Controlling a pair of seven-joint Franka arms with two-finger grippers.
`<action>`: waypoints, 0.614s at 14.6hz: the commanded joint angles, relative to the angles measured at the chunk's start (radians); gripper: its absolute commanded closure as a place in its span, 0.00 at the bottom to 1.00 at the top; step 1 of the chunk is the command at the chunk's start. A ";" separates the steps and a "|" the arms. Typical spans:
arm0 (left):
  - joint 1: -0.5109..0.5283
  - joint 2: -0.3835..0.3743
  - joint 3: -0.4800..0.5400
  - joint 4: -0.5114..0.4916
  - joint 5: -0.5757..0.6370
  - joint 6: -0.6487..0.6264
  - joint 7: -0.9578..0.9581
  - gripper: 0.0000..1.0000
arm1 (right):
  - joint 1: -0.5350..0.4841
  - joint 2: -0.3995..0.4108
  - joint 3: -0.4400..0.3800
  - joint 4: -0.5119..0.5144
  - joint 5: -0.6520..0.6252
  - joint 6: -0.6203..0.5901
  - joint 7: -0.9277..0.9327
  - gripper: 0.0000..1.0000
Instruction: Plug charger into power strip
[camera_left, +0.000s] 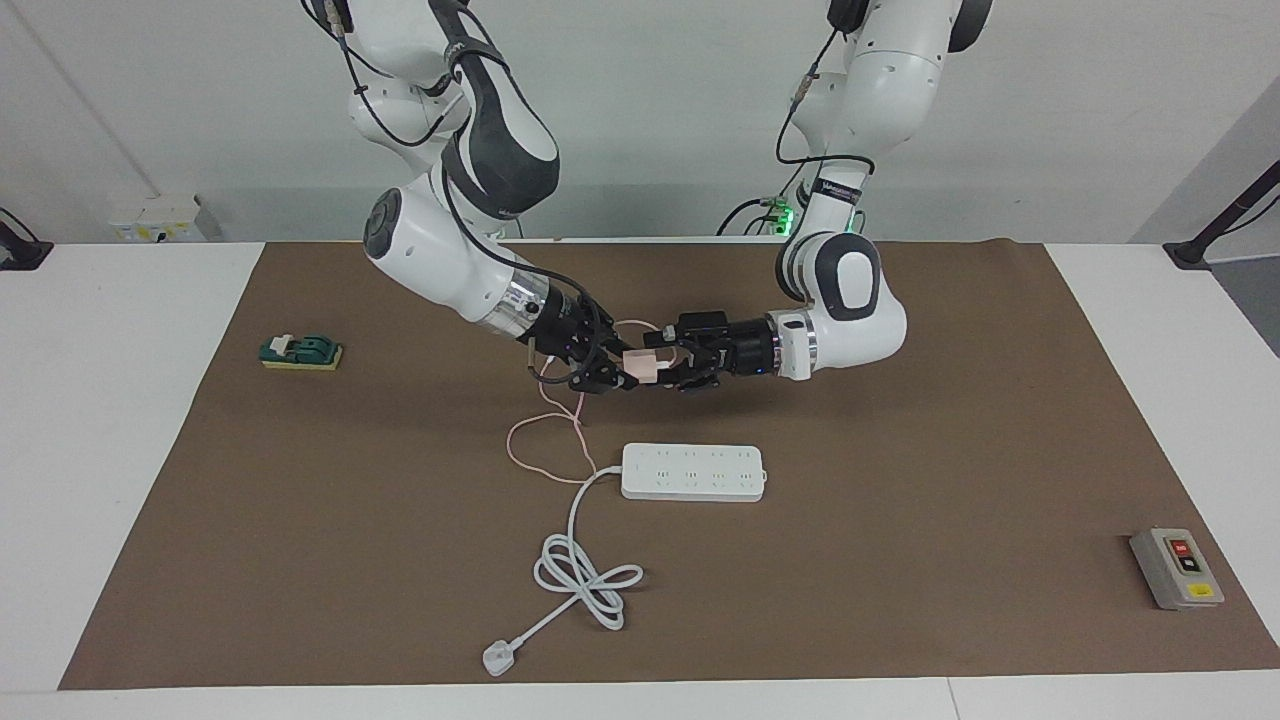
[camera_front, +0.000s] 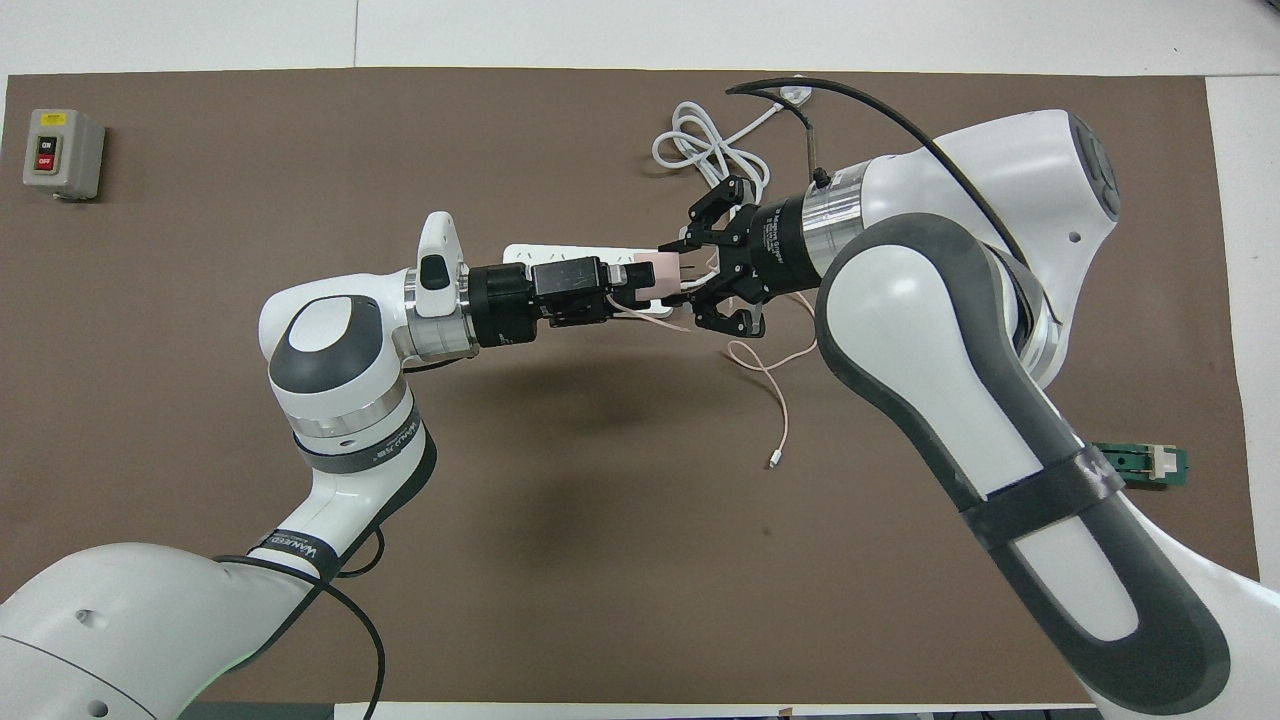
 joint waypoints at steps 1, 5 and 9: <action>-0.025 0.012 0.010 0.018 -0.029 0.036 0.026 0.00 | 0.017 0.004 -0.003 -0.002 0.019 0.009 -0.022 1.00; -0.028 0.012 0.010 0.017 -0.035 0.036 0.026 0.00 | 0.022 0.007 -0.003 -0.001 0.017 0.011 -0.022 1.00; -0.033 0.014 0.010 0.017 -0.035 0.045 0.026 0.00 | 0.021 0.007 -0.003 -0.001 0.019 0.009 -0.022 1.00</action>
